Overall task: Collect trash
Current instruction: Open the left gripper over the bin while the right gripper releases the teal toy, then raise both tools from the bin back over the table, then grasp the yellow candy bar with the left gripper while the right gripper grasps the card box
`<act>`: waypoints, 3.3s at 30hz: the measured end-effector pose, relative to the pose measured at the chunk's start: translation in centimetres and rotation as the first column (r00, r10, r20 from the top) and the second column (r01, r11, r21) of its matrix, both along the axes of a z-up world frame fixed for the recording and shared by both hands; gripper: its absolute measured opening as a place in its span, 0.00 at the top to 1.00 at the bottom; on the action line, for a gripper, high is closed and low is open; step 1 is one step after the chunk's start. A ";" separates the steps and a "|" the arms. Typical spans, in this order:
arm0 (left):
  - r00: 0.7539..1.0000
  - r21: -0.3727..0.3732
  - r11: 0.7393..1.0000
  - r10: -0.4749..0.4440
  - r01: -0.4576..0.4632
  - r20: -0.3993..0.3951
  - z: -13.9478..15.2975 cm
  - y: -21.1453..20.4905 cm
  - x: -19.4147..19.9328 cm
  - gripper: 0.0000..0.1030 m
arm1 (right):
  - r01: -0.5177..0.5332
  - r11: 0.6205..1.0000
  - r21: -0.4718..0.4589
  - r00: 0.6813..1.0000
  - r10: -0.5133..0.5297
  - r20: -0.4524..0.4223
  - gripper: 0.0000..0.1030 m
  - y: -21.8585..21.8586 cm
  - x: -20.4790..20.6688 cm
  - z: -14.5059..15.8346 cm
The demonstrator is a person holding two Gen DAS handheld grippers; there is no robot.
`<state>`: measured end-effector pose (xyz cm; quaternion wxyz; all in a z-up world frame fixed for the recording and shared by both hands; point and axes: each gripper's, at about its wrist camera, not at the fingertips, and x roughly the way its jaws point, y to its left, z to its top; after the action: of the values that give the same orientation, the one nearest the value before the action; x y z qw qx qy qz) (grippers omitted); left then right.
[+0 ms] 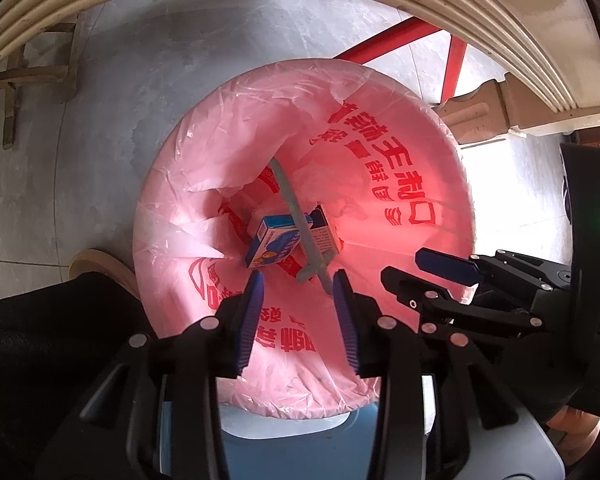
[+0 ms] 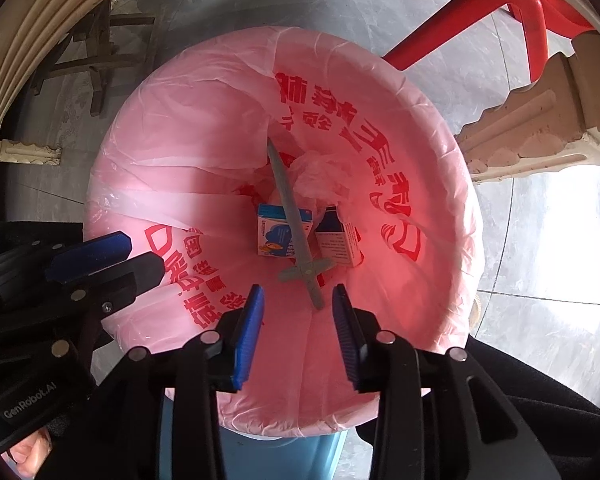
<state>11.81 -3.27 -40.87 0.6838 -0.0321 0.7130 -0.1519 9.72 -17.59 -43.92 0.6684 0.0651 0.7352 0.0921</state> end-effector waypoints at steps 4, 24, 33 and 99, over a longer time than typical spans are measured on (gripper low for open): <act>1.000 0.000 1.000 -0.004 0.004 0.001 0.1 0.0 -0.1 0.65 | -0.001 1.000 0.001 1.000 0.001 0.004 0.65 -0.2 0.0 0.1; 0.941 0.145 0.977 -0.193 0.157 0.278 10.7 0.7 -4.5 0.59 | -0.035 0.999 0.023 0.986 0.031 0.162 0.65 -0.1 -2.5 9.3; 0.845 0.245 0.948 -0.296 0.202 0.446 24.0 5.1 -3.5 0.49 | -0.129 0.987 0.093 0.931 0.088 0.355 0.63 0.5 -2.0 22.7; 0.673 0.490 0.739 -0.652 0.461 0.350 22.9 5.0 17.7 0.27 | -0.353 0.924 -0.150 0.859 0.383 0.339 0.37 3.9 26.4 23.4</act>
<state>29.46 1.78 -18.00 0.7561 0.3577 0.4994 -0.2258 36.16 -13.72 -20.50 0.7643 -0.1220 0.6014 0.1980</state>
